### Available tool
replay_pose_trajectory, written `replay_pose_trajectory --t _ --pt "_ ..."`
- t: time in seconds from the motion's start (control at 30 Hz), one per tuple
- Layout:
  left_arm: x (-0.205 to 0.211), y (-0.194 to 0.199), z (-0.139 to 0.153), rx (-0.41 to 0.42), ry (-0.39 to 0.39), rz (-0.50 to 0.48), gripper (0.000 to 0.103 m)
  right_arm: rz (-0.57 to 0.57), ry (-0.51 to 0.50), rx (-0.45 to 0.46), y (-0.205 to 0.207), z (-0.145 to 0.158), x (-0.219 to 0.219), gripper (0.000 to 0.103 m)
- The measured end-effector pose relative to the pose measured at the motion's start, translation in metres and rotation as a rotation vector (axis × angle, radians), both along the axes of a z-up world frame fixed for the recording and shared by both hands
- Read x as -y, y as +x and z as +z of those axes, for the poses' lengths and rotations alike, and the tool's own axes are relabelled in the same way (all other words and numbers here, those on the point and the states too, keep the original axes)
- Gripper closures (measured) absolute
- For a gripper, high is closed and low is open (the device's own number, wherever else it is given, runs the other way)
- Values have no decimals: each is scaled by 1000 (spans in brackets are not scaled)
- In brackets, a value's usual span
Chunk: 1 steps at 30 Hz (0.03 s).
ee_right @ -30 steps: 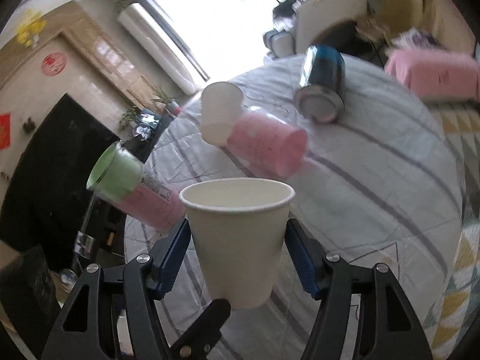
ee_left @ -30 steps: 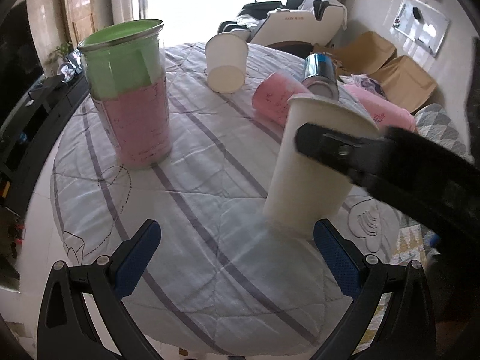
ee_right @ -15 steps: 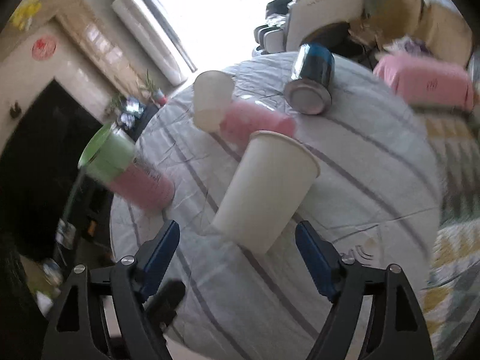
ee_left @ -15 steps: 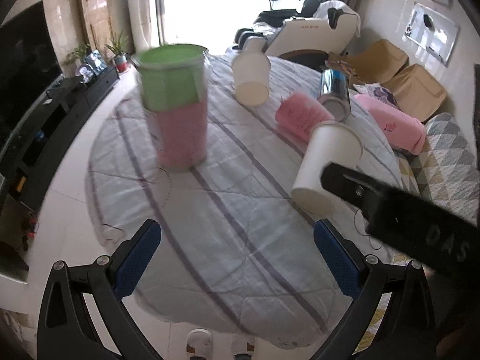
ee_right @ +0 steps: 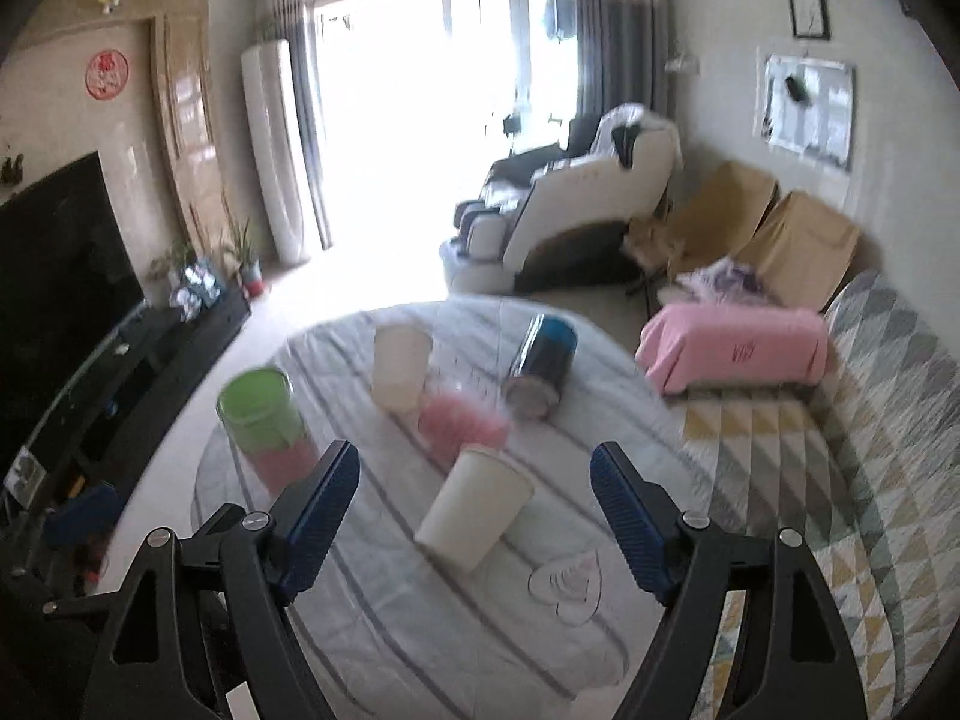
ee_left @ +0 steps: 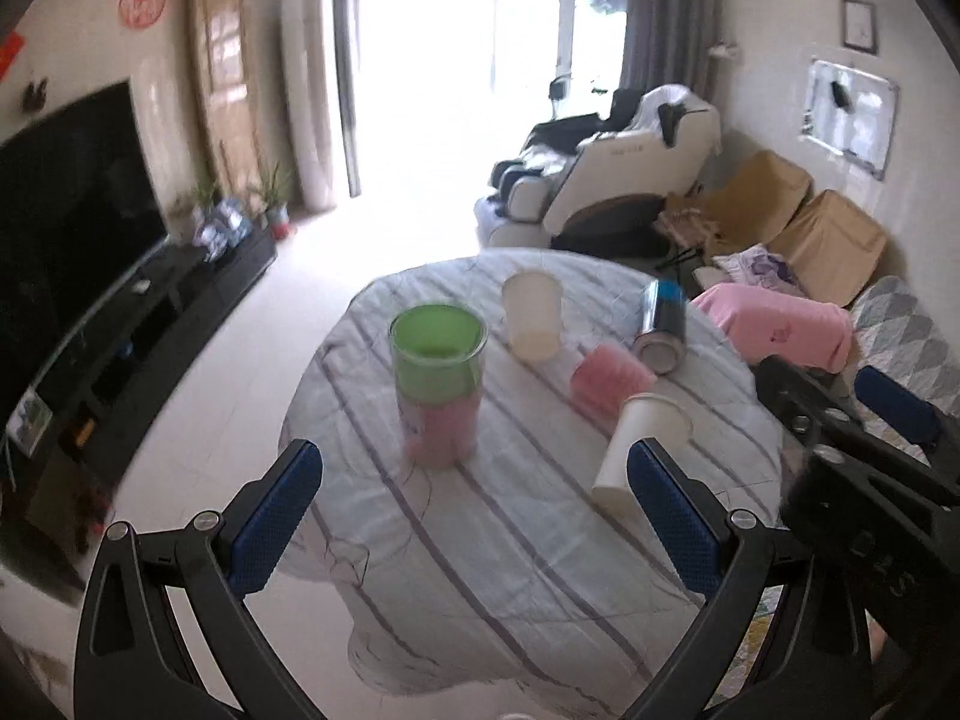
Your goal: Flip cup upright
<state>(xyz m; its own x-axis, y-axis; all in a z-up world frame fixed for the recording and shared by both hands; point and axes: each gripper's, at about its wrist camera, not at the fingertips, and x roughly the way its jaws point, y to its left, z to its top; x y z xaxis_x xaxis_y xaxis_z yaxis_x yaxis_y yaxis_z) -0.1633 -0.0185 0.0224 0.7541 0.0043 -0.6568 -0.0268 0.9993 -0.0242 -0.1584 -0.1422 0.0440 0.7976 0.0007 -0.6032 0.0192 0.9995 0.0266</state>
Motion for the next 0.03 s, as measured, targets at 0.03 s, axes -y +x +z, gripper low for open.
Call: replay_pose_trajectory --t 0.03 --pt "0 -1 2 9 6 -5 0 -5 5 -2 1 1 0 22"
